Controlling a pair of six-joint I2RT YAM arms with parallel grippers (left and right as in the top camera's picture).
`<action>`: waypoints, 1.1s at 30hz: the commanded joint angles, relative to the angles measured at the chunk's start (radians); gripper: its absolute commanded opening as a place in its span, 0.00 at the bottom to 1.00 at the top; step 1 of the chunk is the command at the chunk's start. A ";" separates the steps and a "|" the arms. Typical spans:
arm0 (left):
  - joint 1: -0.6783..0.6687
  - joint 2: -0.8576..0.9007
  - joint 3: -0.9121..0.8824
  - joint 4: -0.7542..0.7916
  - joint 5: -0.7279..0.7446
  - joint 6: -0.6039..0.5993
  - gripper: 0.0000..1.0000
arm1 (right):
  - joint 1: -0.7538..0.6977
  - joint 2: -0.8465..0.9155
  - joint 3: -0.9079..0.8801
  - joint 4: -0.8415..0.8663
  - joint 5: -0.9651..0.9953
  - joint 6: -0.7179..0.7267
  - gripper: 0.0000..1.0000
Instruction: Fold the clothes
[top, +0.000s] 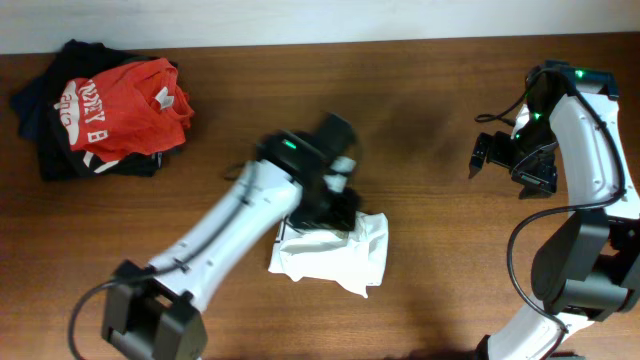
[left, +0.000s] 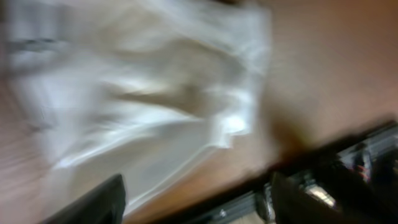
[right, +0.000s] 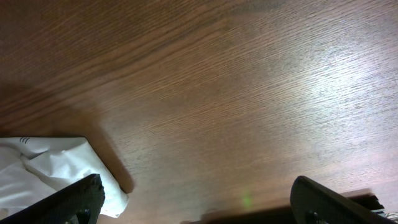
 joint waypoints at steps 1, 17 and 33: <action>0.174 -0.020 0.000 -0.024 -0.061 0.021 0.77 | 0.001 -0.007 0.006 0.000 -0.005 0.008 0.99; 0.139 0.171 -0.109 0.249 0.187 0.058 0.53 | 0.001 -0.007 0.006 0.000 -0.005 0.008 0.99; -0.077 0.230 0.036 0.315 0.148 -0.005 0.00 | 0.001 -0.007 0.006 0.000 -0.005 0.008 0.99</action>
